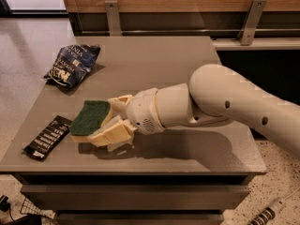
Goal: Move sponge near rxbar chocolate
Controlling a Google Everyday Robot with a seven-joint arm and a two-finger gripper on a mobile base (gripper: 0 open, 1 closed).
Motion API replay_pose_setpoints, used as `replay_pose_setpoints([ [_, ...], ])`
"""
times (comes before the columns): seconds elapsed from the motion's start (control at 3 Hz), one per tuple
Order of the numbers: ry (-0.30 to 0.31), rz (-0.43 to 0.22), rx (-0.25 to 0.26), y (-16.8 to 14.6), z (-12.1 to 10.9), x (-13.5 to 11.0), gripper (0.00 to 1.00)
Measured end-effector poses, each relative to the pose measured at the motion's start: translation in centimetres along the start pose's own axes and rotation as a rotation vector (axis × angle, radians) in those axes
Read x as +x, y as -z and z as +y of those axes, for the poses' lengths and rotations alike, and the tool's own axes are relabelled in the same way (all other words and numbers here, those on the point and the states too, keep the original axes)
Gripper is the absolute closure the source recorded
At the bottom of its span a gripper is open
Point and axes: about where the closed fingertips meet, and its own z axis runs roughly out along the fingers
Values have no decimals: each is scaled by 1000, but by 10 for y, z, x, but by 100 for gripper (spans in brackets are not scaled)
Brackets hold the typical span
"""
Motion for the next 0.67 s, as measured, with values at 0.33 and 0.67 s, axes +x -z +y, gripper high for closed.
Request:
replay_pose_setpoints([
  [0.33,3,1,-3,-1,2,-1,0],
  [0.67,3,1,-3,-1,2,-1,0],
])
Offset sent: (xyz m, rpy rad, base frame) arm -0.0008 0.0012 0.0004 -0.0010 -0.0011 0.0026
